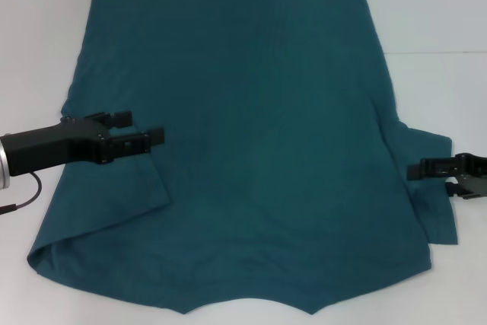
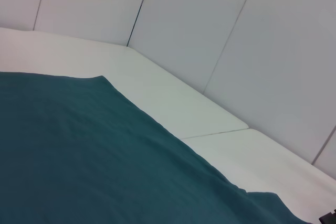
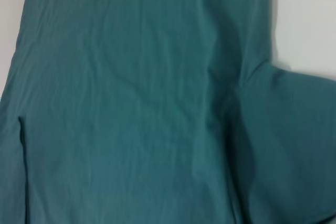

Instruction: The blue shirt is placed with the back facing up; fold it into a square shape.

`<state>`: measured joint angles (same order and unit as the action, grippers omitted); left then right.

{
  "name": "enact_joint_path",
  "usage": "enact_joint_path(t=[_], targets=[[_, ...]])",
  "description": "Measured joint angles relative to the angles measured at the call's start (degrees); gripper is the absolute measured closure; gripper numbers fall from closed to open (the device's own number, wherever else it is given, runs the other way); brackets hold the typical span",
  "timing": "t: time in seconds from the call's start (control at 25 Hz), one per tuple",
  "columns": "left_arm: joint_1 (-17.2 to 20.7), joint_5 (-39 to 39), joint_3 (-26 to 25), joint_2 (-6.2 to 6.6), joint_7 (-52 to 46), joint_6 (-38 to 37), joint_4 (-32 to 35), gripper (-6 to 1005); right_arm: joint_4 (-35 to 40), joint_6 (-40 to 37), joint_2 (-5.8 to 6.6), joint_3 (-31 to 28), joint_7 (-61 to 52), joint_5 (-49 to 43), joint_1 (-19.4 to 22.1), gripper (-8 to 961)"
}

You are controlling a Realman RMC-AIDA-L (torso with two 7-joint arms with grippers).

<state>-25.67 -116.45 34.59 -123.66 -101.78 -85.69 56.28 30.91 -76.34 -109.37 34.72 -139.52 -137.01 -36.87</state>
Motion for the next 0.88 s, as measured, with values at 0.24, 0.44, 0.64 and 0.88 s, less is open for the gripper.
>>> enact_joint_path(t=[0.24,0.44,0.64,0.88], targets=[[0.0,0.5,0.0,0.04,0.0,0.0,0.0,112,0.0,0.3,-0.29,0.5,-0.6,-0.2,-0.6,20],[0.1,1.4,-0.2,0.19,0.0,-0.1,0.2,112,0.2,0.4,0.27,0.7,-2.4,-0.7,-0.2,22],[0.1,1.5,-0.2,0.21,-0.1,-0.2,0.3,112,0.1,0.5,0.46,0.8,-2.6,-1.2,0.0,153],[0.1,1.5,-0.1,0.22,-0.1,-0.2,0.3,112,0.1,0.8,0.48,0.8,-3.3,-2.0,-0.1,410]])
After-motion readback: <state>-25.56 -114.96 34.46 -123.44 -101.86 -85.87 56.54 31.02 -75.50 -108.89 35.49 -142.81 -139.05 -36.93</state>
